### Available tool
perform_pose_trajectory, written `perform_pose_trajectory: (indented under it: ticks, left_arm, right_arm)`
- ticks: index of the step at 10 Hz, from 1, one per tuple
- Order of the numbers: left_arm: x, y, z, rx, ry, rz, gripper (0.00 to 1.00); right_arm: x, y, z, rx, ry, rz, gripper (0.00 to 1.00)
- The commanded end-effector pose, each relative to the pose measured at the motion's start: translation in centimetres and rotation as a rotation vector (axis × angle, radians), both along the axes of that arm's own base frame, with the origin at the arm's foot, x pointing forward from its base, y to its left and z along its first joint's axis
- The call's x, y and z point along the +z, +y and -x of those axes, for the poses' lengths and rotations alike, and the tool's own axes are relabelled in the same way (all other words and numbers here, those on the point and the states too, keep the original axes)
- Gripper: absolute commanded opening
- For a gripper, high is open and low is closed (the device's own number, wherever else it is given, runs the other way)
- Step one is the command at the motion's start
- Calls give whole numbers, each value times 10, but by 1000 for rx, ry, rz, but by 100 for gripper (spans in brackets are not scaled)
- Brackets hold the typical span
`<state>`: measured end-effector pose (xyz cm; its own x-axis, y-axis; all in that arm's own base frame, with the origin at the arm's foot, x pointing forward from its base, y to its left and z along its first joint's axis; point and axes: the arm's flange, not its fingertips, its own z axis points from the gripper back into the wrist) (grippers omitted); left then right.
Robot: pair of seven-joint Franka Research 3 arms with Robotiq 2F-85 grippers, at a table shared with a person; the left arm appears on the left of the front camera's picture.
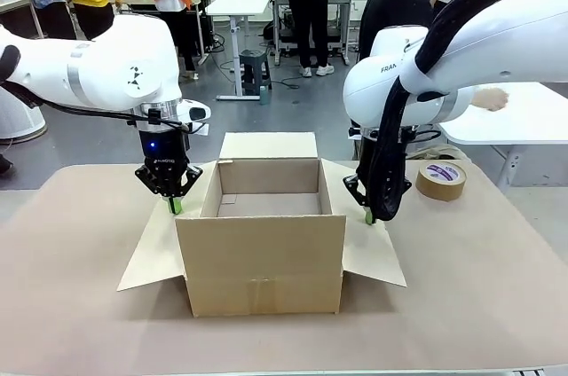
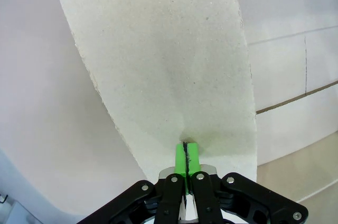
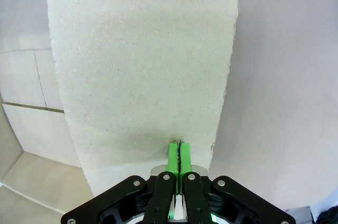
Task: Wrap the clocks to prevent damage.
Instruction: Once the human has placed the objects inside and stepped back, release both hands from the side flaps of the Package Box.
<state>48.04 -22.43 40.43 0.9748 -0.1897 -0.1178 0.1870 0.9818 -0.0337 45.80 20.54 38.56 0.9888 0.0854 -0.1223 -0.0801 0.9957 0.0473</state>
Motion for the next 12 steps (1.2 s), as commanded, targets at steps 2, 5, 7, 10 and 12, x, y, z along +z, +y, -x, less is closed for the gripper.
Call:
perform_pose_trajectory:
  ticks: [2,5,7,10,12]
  left_arm:
    - [-1,0,1,-1,3,-3,0]
    - [-1,0,1,-1,3,-3,0]
    - [-1,0,1,-1,3,-3,0]
    - [-1,0,1,-1,3,-3,0]
    - [-1,0,1,-1,3,-3,0]
  right_arm:
    - [-1,1,1,-9,-3,14,1]
    - [-1,1,1,-9,-3,14,1]
    - [-1,1,1,-9,-3,14,1]
    - [-1,1,1,-9,-3,14,1]
    - [-1,1,1,-9,-3,14,1]
